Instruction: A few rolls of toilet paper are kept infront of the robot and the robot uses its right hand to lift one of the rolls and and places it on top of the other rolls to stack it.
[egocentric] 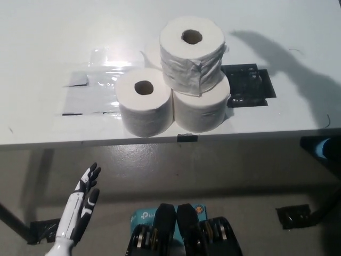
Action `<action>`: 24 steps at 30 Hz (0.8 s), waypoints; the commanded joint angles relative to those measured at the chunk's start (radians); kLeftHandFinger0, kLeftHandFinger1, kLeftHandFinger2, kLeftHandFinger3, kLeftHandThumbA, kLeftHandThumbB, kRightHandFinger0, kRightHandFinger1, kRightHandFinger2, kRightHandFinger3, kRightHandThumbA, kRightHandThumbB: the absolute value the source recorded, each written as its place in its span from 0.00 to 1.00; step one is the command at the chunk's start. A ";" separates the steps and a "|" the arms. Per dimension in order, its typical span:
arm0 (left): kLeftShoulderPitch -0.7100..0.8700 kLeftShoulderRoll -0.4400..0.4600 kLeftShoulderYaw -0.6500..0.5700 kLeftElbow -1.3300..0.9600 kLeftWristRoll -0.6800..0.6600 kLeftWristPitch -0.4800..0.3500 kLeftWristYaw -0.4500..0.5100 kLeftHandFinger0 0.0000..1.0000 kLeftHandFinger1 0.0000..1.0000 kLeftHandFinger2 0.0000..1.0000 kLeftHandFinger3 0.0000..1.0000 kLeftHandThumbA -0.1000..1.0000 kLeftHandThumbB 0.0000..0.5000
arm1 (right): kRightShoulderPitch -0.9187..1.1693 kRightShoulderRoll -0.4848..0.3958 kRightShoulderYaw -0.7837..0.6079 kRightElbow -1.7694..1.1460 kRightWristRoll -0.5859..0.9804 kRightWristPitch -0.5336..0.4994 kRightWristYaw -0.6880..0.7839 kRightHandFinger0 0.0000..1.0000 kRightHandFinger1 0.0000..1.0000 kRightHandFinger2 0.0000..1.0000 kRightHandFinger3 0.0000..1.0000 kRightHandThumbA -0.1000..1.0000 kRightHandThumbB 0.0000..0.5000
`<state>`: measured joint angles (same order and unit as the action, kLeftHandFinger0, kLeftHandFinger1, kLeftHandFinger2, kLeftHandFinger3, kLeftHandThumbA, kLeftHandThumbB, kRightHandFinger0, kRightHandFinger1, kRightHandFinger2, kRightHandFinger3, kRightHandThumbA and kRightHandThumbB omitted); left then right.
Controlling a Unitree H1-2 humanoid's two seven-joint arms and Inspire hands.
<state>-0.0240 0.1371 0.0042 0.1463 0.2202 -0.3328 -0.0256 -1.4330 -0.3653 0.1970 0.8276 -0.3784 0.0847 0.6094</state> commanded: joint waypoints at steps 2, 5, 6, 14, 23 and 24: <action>-0.245 -0.002 0.020 0.079 -0.063 0.003 0.013 1.00 1.00 1.00 1.00 1.00 0.48 | 0.193 -0.338 -0.599 -1.063 0.375 0.084 -0.089 1.00 1.00 1.00 1.00 1.00 0.51; -0.259 0.001 0.024 0.083 -0.061 0.003 0.017 1.00 1.00 1.00 1.00 1.00 0.49 | 0.284 -0.340 -0.714 -1.181 0.466 0.137 -0.106 1.00 1.00 1.00 1.00 1.00 0.48; -0.254 0.003 0.025 0.078 -0.065 0.007 0.014 1.00 1.00 1.00 1.00 1.00 0.51 | 0.321 -0.341 -0.742 -1.214 0.488 0.133 -0.111 1.00 1.00 1.00 1.00 1.00 0.46; -0.260 0.011 0.035 0.089 -0.084 0.018 0.006 1.00 1.00 1.00 1.00 1.00 0.51 | 0.647 -0.248 -0.912 -1.461 0.660 0.116 -0.242 1.00 1.00 1.00 1.00 1.00 0.64; -0.221 0.008 0.033 0.093 -0.083 -0.008 0.010 1.00 1.00 1.00 1.00 1.00 0.50 | 0.890 -0.080 -0.883 -1.546 0.740 0.033 -0.347 1.00 1.00 1.00 1.00 1.00 0.59; -0.208 0.006 0.034 0.092 -0.087 -0.013 0.009 1.00 1.00 1.00 1.00 1.00 0.51 | 0.926 -0.049 -0.863 -1.549 0.725 0.026 -0.346 1.00 1.00 1.00 1.00 1.00 0.57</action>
<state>-0.1699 0.1373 0.0053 0.2557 0.2191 -0.3167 -0.0261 -0.6048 -0.4176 -0.2700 0.1300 -0.1953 0.1463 0.5826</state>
